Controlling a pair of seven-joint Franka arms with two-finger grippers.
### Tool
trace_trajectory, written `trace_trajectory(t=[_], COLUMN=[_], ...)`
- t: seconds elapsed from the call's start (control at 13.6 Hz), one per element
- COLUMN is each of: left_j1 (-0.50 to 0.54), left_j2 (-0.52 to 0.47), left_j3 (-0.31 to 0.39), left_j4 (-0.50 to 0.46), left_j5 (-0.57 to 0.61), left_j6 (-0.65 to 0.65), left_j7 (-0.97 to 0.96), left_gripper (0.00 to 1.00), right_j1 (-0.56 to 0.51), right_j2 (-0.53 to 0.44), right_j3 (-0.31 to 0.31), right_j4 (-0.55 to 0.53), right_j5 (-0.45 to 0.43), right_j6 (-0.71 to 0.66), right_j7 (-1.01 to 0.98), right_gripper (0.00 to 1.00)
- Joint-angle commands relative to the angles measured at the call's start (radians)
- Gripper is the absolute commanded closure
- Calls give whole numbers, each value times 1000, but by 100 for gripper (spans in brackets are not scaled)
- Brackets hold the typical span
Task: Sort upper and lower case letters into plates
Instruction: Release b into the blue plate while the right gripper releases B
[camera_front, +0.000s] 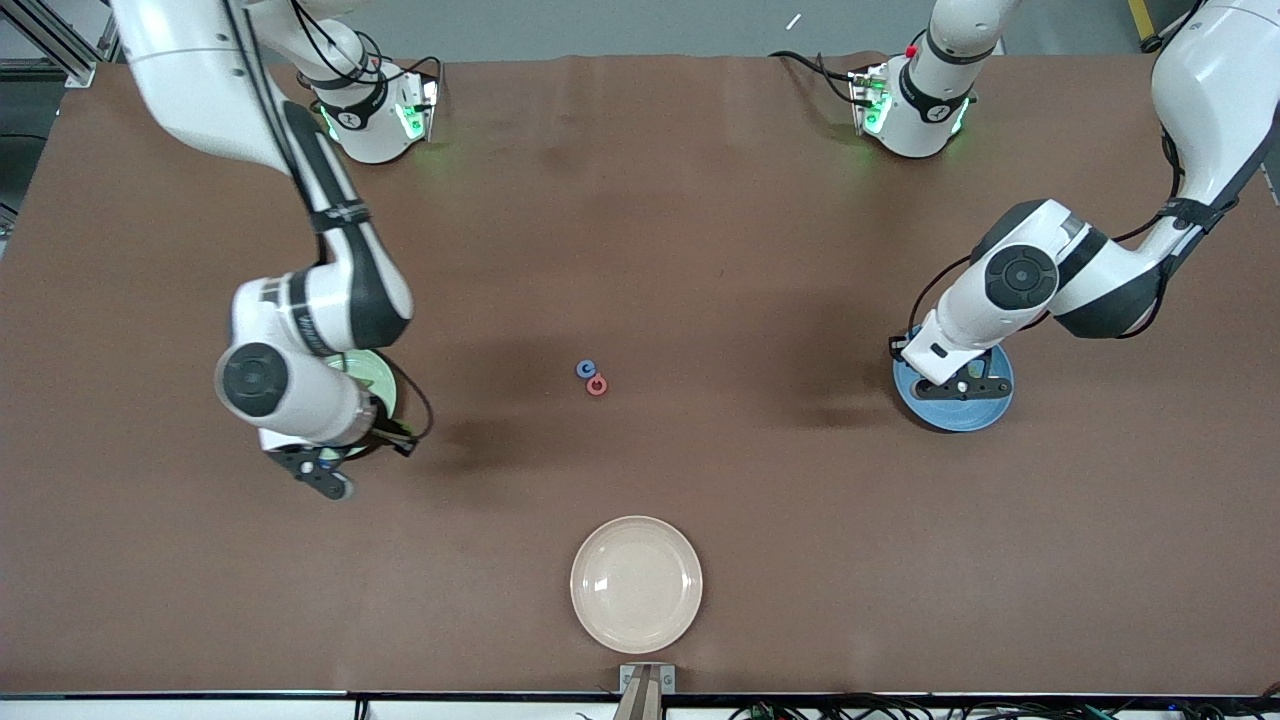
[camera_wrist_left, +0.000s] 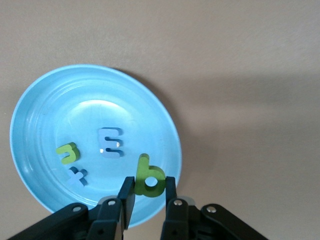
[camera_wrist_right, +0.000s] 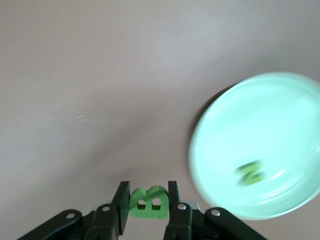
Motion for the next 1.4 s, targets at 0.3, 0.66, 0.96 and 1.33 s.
trace_trajectory(t=[0.3, 0.66, 0.96, 1.33], left_j1=[54, 77, 82, 83], left_j2=[-4, -9, -10, -18], left_j3=[86, 117, 116, 111], left_j4=[-105, -133, -142, -139], left_j5=[117, 118, 118, 118], left_j6=[128, 129, 129, 129], left_j7=[65, 129, 129, 132], left_gripper=[92, 90, 90, 22], right_j1=[-190, -201, -210, -210], right_j2=[-111, -104, -101, -94], right_j3=[24, 23, 23, 23], right_j4=[-300, -381, -439, -478], right_j5=[2, 1, 1, 1], right_j6=[183, 236, 304, 382], right_j7=[-336, -338, -338, -338], right_gripper=[99, 99, 96, 0])
